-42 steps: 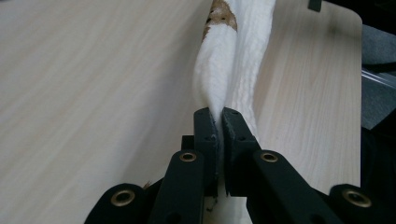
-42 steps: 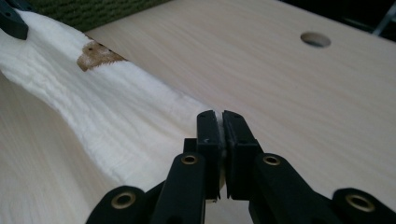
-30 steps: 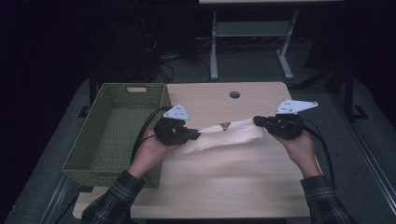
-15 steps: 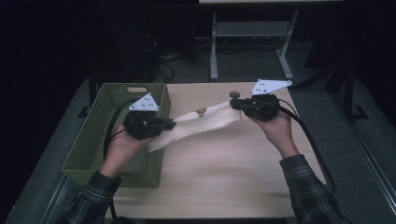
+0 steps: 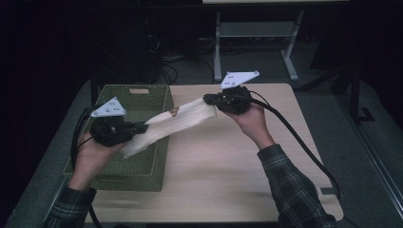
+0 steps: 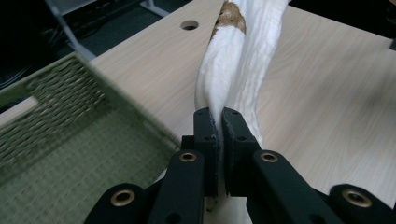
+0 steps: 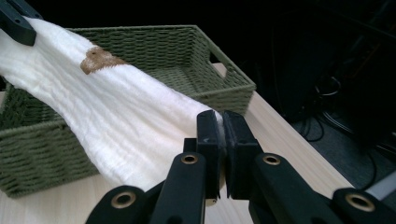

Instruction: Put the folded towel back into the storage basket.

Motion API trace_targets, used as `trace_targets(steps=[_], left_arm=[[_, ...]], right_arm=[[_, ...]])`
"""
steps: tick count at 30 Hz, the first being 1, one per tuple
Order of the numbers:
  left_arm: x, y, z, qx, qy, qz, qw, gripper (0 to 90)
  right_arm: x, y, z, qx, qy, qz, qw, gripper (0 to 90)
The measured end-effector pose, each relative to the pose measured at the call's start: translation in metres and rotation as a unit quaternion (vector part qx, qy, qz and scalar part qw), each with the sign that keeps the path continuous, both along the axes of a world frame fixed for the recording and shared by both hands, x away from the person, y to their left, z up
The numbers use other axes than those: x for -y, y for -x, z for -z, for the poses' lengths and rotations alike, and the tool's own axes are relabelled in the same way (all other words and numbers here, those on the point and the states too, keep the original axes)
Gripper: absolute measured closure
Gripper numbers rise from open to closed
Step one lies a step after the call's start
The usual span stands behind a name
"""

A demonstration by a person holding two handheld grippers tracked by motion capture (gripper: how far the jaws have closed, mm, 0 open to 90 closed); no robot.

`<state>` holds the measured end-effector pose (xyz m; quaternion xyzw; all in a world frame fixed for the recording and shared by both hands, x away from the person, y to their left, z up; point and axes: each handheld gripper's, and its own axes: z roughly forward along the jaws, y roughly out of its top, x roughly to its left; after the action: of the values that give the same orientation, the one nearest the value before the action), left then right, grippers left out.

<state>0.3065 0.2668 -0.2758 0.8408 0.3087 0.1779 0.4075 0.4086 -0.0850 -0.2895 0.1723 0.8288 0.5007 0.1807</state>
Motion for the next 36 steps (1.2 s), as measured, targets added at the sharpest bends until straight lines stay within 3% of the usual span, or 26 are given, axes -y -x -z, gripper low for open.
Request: trace_targets(steps=[13,24,30,31,35,36], left_arm=[[-0.061,0.007,0.023,-0.015,0.009,-0.05,0.9986,85.5],[-0.108,-0.003,0.065,-0.048,0.013,-0.08,0.9955,85.4],[-0.127,-0.012,0.083,-0.063,0.009,-0.094,0.9935,85.0],[-0.128,-0.014,0.085,-0.071,0.013,-0.101,0.9923,84.9],[-0.132,-0.017,0.088,-0.076,0.01,-0.112,0.9907,83.5],[-0.133,-0.017,0.088,-0.069,0.005,-0.114,0.991,81.1]], right_arm=[[-0.07,-0.014,0.004,0.002,0.02,-0.035,0.9992,86.0],[-0.134,-0.031,0.019,-0.008,0.051,-0.06,0.9969,86.0],[-0.162,-0.045,0.032,-0.021,0.062,-0.066,0.9957,86.0],[-0.166,-0.048,0.035,-0.021,0.066,-0.066,0.9954,86.0],[-0.179,-0.056,0.045,-0.027,0.076,-0.064,0.9947,86.0],[-0.181,-0.058,0.047,-0.029,0.075,-0.062,0.9948,86.0]])
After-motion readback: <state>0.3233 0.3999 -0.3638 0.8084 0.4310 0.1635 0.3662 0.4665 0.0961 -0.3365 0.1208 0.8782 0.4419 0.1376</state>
